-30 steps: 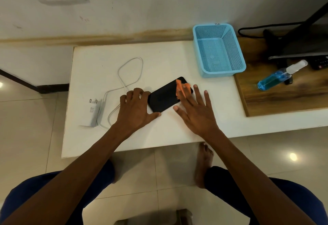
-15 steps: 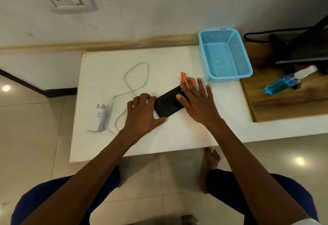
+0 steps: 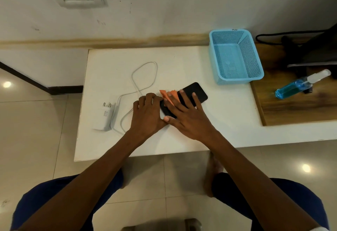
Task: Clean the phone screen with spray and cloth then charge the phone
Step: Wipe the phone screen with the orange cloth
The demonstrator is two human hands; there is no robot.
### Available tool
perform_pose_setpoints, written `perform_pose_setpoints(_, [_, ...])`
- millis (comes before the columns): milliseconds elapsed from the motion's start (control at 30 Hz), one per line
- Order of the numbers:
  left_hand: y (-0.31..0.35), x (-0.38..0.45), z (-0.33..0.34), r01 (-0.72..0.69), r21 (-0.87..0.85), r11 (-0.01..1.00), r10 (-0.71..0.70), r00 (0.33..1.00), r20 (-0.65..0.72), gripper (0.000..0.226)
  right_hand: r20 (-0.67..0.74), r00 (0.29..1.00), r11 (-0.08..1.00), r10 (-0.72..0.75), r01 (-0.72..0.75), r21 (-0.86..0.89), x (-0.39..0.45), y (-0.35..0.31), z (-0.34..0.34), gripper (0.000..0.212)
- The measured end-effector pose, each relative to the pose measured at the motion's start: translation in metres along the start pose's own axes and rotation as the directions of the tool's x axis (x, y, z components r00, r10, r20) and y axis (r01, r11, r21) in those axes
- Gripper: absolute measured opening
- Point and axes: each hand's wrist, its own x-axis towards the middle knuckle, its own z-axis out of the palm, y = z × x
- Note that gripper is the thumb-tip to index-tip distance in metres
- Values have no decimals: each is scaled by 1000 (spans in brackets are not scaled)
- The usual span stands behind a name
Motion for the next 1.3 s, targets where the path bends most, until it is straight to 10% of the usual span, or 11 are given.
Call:
perform_pose_setpoints(367, [3, 3, -4, 41, 16, 999, -42, 998, 55, 85, -16, 919, 919, 394, -393, 19, -8, 45, -15, 73])
perform_pose_setpoints(1300, [-4, 4, -2, 1, -64, 998, 3, 998, 60, 84, -32, 991, 992, 127, -128, -16, -23, 8, 7, 71])
